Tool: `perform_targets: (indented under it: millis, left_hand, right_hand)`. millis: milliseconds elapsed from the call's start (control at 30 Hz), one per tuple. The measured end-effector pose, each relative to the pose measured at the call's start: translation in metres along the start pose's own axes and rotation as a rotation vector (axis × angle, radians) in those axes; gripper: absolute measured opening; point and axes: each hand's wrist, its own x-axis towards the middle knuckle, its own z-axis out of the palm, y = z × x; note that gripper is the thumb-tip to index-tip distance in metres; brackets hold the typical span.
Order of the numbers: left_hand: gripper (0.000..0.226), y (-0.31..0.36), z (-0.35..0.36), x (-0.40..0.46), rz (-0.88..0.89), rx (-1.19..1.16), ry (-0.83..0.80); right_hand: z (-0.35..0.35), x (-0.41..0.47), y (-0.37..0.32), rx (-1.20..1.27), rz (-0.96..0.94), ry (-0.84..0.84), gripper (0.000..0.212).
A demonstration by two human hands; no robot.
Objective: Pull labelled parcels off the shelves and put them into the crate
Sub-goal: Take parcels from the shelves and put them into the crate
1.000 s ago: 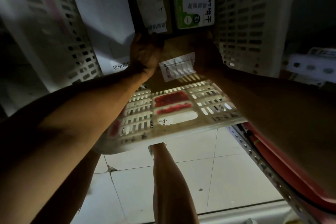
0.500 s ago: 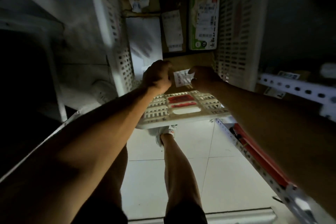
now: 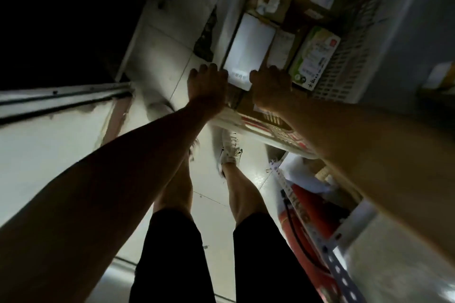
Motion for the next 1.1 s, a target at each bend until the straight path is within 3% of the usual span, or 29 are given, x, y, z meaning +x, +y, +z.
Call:
perform_targets:
  millis: [233, 367, 567, 733, 833, 1100]
  left_hand:
    - [0.042, -0.048, 0.003, -0.093, -0.242, -0.150, 0.033]
    - [0.047, -0.074, 0.024, -0.152, -0.382, -0.249, 0.079]
    - [0.042, -0.116, 0.060, -0.263, -0.633, -0.398, 0.162]
    - [0.048, -0.151, 0.105, -0.377, -0.834, -0.516, 0.172]
    - [0.048, -0.165, 0.142, -0.451, -0.977, -0.590, 0.173]
    - [0.045, -0.152, 0.269, -0.658, -1.385, -0.712, 0.136]
  right_hand:
    - [-0.019, -0.032, -0.087, -0.073, -0.253, 0.037, 0.030]
    - [-0.018, -0.055, -0.147, -0.248, -0.379, 0.111, 0.030]
    - [0.008, -0.110, -0.254, -0.472, -0.540, 0.092, 0.035]
    - [0.056, -0.186, -0.354, -0.650, -0.700, 0.093, 0.025]
    - [0.094, -0.234, -0.409, -0.769, -0.854, 0.110, 0.029]
    - [0.233, -0.362, -0.547, -1.124, -1.231, 0.152, 0.032]
